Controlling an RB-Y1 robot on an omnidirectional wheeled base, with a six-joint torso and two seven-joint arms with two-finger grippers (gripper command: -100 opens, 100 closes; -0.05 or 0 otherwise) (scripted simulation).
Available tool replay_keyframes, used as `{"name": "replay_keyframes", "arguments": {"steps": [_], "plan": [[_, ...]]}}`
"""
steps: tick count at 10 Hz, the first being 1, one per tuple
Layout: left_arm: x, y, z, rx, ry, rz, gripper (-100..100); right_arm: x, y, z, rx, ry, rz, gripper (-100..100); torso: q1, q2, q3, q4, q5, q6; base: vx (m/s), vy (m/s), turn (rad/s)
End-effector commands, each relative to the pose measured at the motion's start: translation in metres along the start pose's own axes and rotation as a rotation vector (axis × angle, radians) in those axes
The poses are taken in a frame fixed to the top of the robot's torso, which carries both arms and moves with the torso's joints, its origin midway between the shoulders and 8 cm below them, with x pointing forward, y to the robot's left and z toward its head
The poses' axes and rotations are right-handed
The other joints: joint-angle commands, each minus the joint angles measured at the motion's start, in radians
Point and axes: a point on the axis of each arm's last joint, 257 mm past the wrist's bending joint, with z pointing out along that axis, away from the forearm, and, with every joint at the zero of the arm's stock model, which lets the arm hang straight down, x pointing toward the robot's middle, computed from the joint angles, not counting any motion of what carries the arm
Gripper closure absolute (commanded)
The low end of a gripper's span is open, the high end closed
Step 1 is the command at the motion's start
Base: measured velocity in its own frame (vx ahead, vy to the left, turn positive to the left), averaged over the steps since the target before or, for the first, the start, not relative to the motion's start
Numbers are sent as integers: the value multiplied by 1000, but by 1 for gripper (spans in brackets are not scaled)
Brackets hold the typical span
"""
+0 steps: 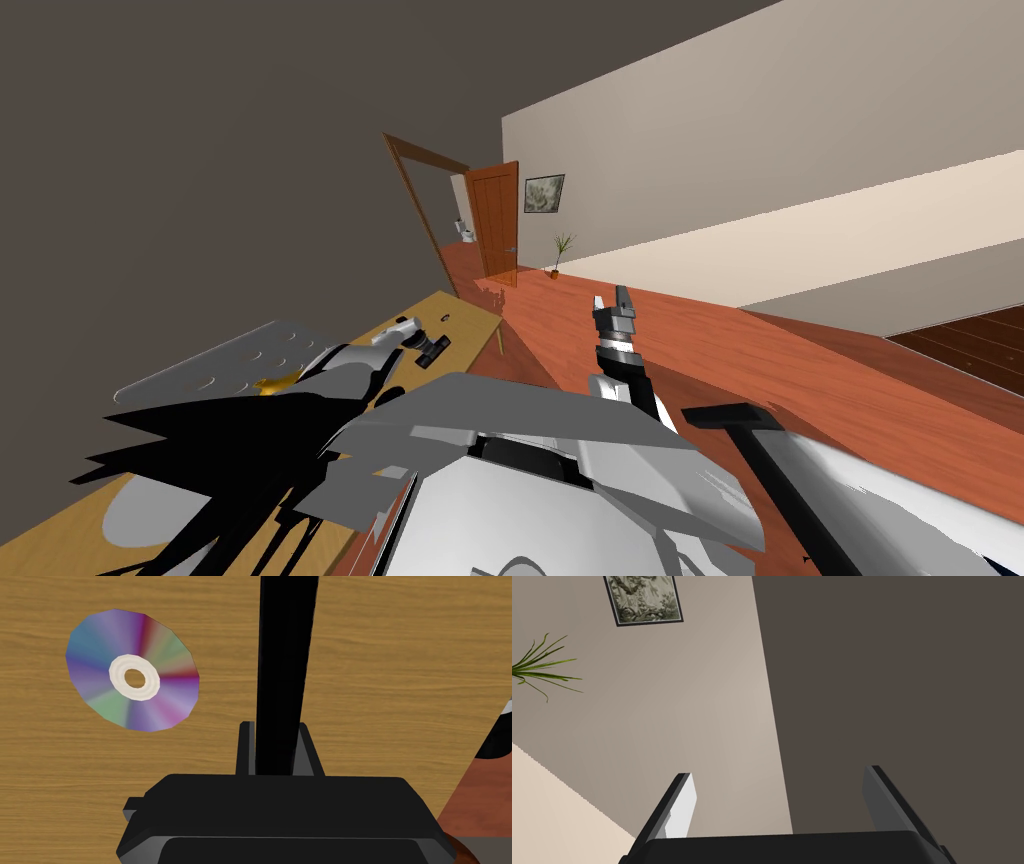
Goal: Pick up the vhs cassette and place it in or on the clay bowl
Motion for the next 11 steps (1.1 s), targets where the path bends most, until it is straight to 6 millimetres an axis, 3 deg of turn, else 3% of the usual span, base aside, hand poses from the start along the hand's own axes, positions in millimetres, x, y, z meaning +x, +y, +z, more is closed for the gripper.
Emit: {"name": "replay_keyframes", "arguments": {"steps": [1,3,5,6,7,8,9,11], "plan": [[14,3,-3,1,-3,8,100,0,0,0,0,0,0,0,0,0,0,0,0,0,-54,20,61],[33,3,-8,11,7,26,100,0,0,0,0,0,0,0,-1,1,1,0,-1,0,-58,32,46],[27,4,-6,4,-4,15,100,0,0,0,0,0,0,0,-2,-2,-1,0,-1,0,-7,5,-5],[39,6,-9,8,-6,21,100,0,0,0,0,0,0,0,-3,-3,-1,0,-1,0,-20,8,61],[33,5,-7,7,-4,21,100,0,0,0,0,0,0,0,-3,-2,-1,0,-2,0,-13,5,9],[33,6,-7,7,-5,21,0,0,0,0,0,0,0,0,-3,-2,-1,0,-2,0,0,0,0],[28,-11,-21,26,1,10,100,0,0,0,0,0,0,0,-3,-3,-1,0,-2,0,-121,13,-2],[45,-15,-28,43,28,39,100,0,0,0,0,0,0,0,-4,8,5,2,-3,-1,-123,-5,18]]}}
